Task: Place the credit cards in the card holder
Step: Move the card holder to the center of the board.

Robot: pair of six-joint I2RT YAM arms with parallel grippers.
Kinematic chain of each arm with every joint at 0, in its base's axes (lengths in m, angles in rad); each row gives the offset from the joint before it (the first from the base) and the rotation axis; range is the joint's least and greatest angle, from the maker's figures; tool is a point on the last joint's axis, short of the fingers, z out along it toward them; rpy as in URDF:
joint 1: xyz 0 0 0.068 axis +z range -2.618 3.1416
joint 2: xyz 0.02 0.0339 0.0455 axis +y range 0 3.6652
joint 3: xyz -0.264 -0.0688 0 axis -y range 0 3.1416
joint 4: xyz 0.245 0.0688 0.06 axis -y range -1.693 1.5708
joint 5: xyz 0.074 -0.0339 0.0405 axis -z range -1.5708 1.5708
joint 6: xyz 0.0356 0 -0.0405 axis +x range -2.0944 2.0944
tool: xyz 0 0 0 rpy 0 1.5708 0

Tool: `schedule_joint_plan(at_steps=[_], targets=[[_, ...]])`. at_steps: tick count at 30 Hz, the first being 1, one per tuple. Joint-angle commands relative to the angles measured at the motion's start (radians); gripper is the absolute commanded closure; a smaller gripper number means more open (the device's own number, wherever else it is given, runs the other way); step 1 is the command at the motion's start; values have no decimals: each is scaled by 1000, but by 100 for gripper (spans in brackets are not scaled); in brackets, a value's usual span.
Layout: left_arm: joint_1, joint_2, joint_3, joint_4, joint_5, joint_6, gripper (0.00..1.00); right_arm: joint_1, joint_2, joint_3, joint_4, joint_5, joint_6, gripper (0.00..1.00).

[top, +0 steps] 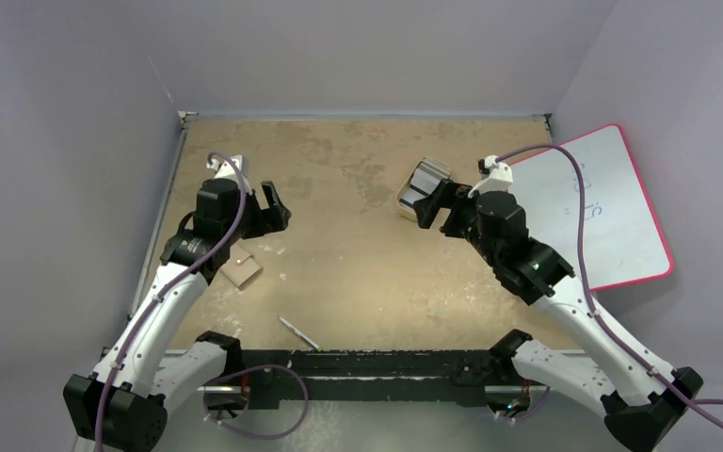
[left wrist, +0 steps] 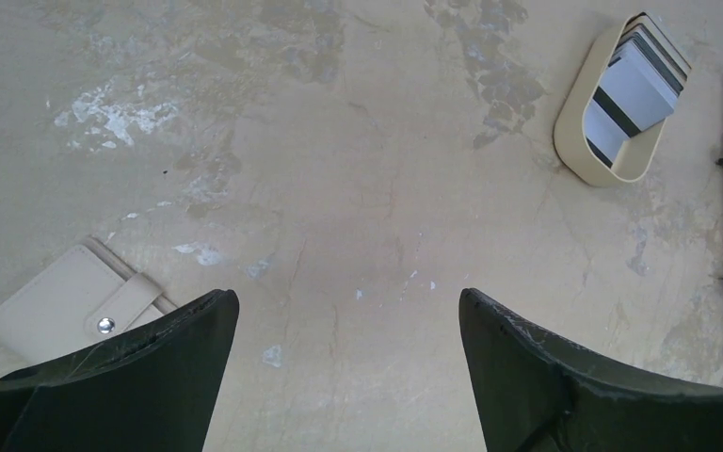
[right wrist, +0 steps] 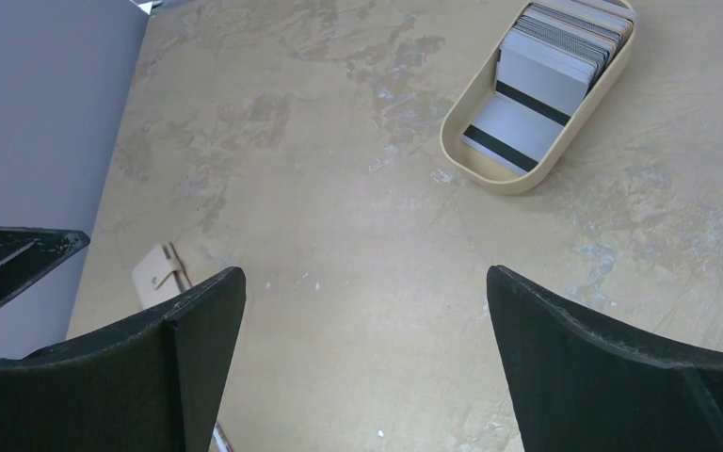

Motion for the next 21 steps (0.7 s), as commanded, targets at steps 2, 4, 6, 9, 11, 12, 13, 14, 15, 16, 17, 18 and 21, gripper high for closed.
schedule_joint_plan(at_steps=[2,4,6,9,11,12,13,14,15,16,17,18,21], targets=[[8,-20,-1,43,-112,-19,12,-2,-13,19,25,35,4,1],[7,-15,6,33,-165,-41,12,-2,-12,18,26,36,5,1],[7,-5,13,21,-231,-77,12,-3,-12,23,26,32,3,1],[7,21,20,-10,-345,-169,13,-3,-12,27,27,32,5,1],[8,51,21,-41,-411,-246,15,-2,-12,27,27,41,6,1],[8,70,23,-56,-423,-282,15,-2,-10,29,27,42,7,1],[7,90,21,-65,-432,-309,17,-2,-11,29,27,44,7,1],[7,107,17,-71,-442,-339,19,-2,-11,29,28,44,6,1],[8,119,2,-69,-452,-369,21,-2,-13,28,28,41,6,1],[8,131,-7,-64,-455,-380,22,-2,-15,28,27,38,6,1],[9,142,-24,-60,-460,-397,24,-1,-18,31,26,35,4,1],[9,155,-27,-70,-479,-421,26,-1,-24,31,27,33,-1,1],[10,177,-32,-112,-538,-485,29,-2,-44,29,28,28,-12,1]])
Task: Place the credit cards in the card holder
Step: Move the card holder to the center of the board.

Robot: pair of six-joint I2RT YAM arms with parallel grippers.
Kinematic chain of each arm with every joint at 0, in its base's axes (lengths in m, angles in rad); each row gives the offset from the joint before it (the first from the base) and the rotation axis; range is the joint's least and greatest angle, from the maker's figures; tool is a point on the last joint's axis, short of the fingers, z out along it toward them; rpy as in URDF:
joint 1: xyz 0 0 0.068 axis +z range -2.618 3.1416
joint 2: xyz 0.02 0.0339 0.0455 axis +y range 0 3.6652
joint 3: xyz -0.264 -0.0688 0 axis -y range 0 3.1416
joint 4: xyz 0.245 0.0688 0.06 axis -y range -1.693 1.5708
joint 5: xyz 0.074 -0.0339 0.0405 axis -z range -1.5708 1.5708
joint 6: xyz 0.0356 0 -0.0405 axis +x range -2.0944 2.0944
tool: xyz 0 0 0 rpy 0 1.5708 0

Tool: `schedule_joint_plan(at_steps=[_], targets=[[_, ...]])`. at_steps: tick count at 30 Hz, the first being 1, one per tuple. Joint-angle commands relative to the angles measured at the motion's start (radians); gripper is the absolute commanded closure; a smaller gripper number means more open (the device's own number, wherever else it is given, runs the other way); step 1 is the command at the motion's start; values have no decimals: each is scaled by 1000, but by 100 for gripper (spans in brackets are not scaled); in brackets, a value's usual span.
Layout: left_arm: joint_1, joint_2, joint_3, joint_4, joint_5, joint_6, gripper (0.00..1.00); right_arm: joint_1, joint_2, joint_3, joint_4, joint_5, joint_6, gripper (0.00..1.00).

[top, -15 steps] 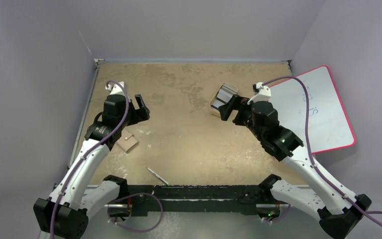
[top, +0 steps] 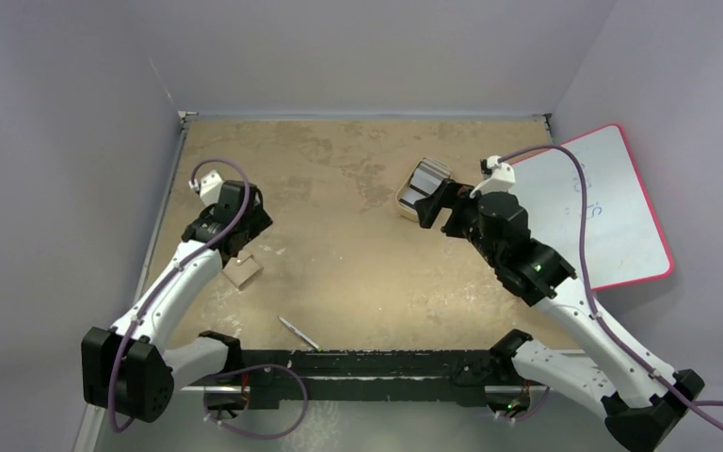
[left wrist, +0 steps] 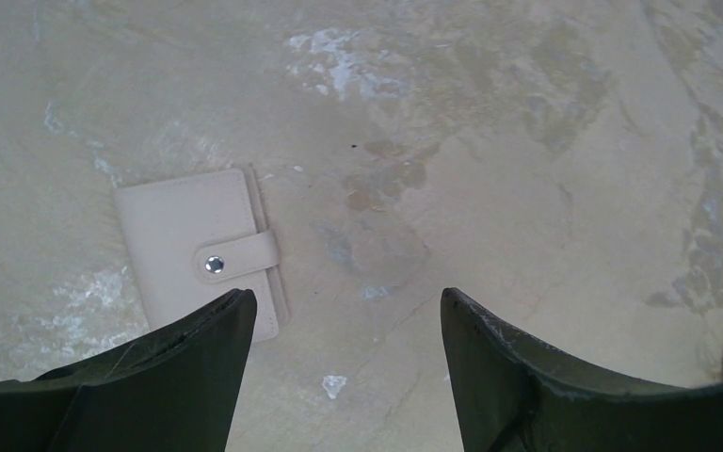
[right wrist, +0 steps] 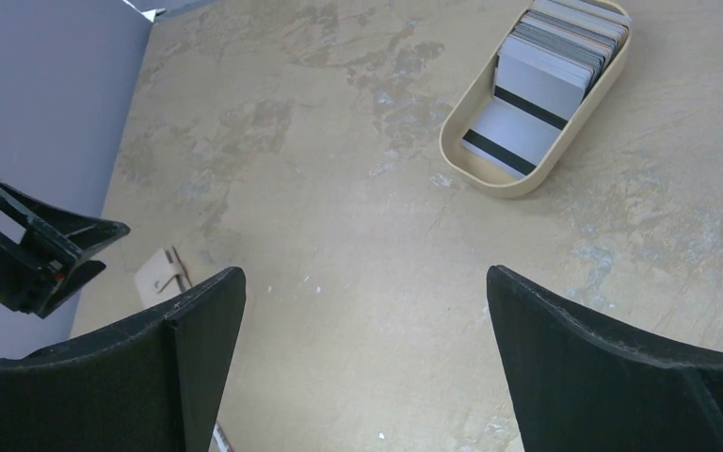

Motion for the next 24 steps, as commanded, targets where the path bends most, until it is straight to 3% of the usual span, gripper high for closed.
schedule_joint_plan(at_steps=[1,5,16,24], targets=[[10,12,-18,-49,-140,-159,29,-2,-48,29,29,20,-13,1],[32,3,-78,-41,-226,-237,34,-3,-72,30,24,1,-16,1],[101,122,-95,-56,-253,-282,38,-1,-118,32,-14,0,-14,1],[103,192,-176,47,-157,-285,41,-2,-134,19,-22,-11,-4,1]])
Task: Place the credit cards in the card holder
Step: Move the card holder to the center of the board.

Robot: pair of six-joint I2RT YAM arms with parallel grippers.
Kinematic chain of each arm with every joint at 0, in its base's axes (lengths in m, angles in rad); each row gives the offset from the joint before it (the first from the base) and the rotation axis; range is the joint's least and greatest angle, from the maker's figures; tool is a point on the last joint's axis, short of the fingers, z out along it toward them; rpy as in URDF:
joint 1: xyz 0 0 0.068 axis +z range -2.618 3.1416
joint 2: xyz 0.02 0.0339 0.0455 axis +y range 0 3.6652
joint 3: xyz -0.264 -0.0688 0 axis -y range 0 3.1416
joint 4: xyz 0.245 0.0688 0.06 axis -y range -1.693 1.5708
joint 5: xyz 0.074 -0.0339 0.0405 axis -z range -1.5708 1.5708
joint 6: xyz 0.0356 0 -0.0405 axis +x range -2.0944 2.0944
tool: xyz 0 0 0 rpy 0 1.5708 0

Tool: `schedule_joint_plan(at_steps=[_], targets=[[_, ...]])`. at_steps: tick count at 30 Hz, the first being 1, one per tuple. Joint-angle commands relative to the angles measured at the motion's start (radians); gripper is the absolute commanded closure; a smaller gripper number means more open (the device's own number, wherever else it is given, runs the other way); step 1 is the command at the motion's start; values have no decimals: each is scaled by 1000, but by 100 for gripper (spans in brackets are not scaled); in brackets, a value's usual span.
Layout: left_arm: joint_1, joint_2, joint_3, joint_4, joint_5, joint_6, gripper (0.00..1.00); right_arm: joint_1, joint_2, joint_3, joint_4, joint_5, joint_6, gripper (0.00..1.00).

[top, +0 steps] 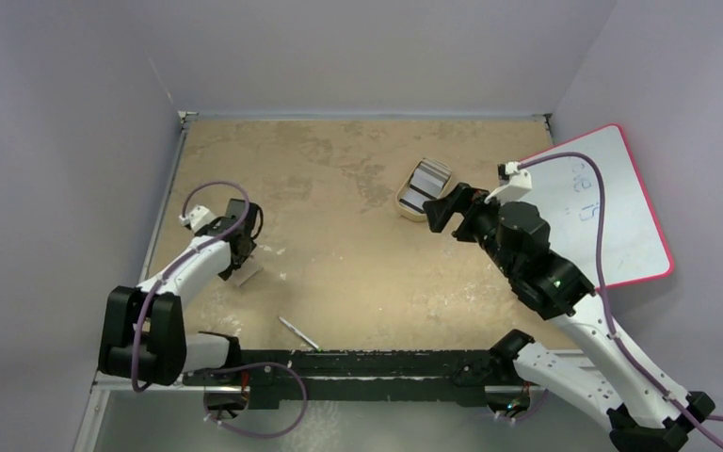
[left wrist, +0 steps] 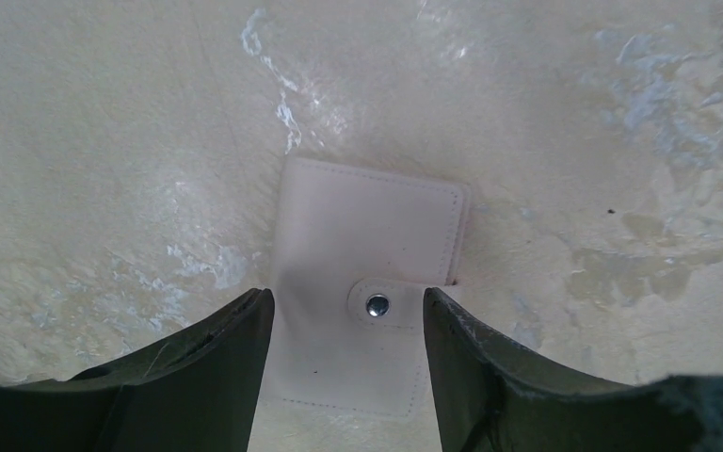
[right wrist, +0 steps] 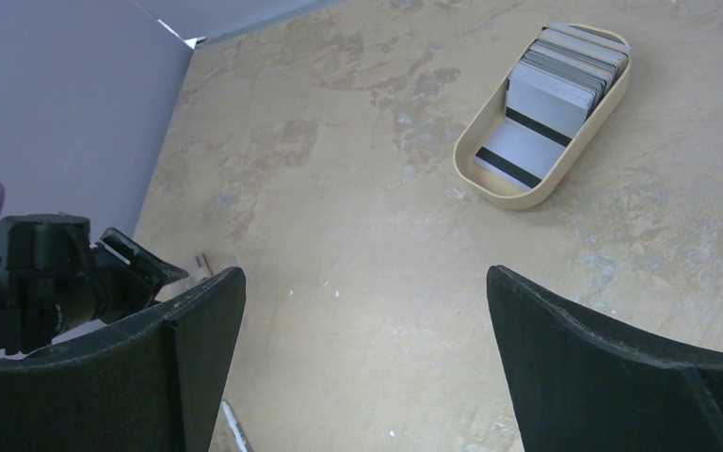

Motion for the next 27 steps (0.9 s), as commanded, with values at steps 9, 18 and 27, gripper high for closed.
schedule_joint_plan(at_steps=[9,18,27], targets=[[-9,120,-76,292,330,116,41,-3,-50,28,-27,20,9,1],[-252,288,11,392,416,144,44,-2,-131,12,-71,108,38,1],[-461,345,81,548,603,125,54,-2,-170,-29,-53,77,69,3]])
